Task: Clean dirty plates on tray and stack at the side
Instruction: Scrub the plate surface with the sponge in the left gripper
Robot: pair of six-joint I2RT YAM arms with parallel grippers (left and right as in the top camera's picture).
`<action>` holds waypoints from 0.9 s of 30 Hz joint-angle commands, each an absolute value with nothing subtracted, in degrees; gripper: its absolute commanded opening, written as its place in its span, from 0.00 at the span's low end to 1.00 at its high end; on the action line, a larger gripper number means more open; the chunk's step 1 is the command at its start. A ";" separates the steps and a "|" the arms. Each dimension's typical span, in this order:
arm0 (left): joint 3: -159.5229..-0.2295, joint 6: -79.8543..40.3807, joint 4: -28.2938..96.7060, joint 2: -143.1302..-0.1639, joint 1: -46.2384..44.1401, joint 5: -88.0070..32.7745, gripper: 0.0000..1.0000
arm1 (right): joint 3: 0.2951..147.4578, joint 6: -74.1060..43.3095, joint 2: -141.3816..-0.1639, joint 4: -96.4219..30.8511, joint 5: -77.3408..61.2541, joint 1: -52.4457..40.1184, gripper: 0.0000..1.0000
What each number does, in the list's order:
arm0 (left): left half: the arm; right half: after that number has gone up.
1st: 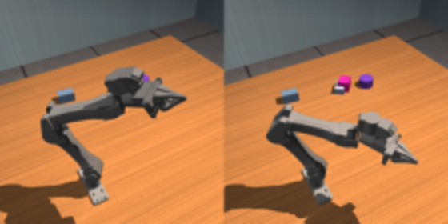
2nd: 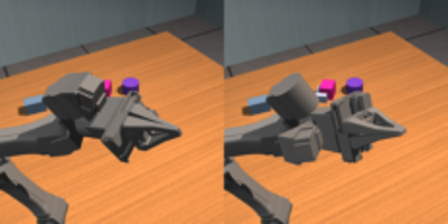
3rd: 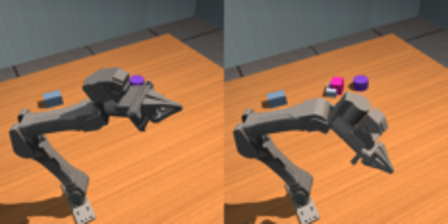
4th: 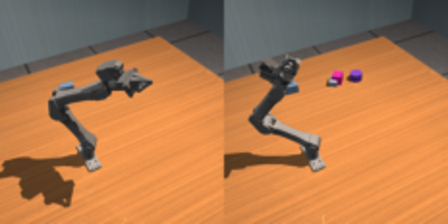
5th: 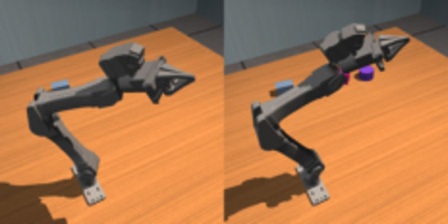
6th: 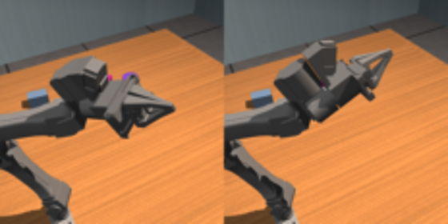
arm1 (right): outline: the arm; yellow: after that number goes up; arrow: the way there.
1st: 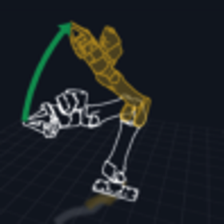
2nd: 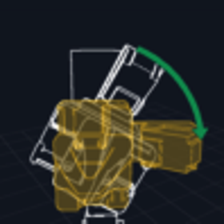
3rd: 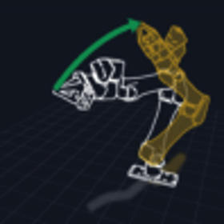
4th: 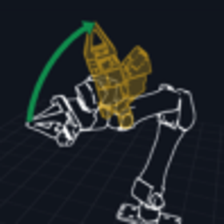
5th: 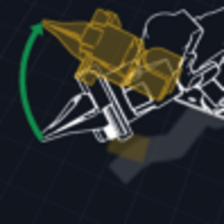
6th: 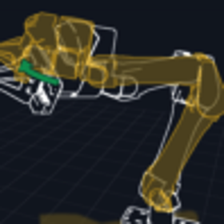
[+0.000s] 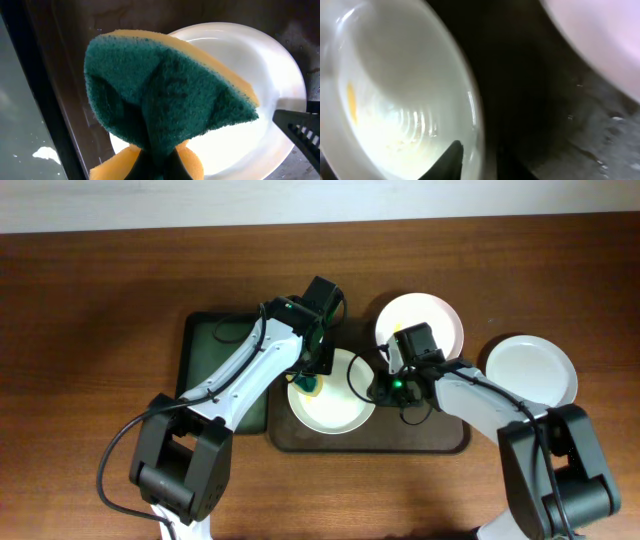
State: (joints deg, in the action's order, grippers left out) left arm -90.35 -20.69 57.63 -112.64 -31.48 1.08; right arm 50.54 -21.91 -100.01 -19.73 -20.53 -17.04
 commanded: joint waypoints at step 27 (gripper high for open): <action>-72.25 -26.33 45.47 -113.40 -31.62 -4.49 0.00 | 50.11 -23.07 -101.30 -20.75 -22.28 -17.26 0.04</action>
